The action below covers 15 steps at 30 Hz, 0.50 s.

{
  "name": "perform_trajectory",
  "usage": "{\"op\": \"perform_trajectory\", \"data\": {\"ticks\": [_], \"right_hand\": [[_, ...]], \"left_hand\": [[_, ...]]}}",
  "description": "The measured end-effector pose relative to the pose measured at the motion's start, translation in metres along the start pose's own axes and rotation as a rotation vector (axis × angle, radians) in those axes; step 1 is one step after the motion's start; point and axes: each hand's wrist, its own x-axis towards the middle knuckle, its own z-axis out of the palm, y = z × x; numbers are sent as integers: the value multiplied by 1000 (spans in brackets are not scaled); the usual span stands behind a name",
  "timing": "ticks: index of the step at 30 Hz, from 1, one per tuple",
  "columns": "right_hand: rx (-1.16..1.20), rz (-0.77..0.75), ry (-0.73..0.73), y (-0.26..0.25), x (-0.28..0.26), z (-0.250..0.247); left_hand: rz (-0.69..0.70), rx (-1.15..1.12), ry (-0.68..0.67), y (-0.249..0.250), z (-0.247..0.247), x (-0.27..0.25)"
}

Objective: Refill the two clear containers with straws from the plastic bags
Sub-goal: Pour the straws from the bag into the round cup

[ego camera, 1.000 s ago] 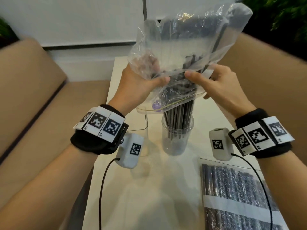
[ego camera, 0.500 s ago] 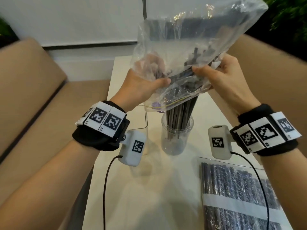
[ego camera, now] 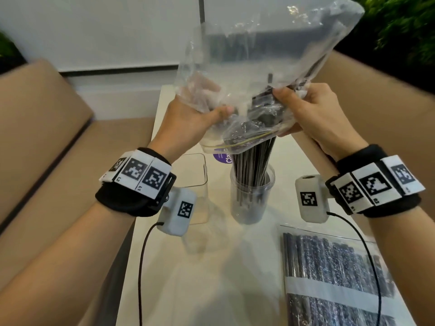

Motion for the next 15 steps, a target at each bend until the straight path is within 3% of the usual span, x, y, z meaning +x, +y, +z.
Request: {"op": "perform_trajectory", "data": {"ticks": [3, 9, 11, 15], "right_hand": [[68, 12, 63, 3, 1, -8], [146, 9, 96, -1, 1, -11], [143, 6, 87, -2, -3, -9], [73, -2, 34, -2, -8, -8]], "left_hand": [[-49, -32, -210, -2, 3, -1], [-87, -80, -395, -8, 24, -7], [-85, -64, -392, -9, 28, -7], [-42, -1, -264, -13, 23, -2]]}}
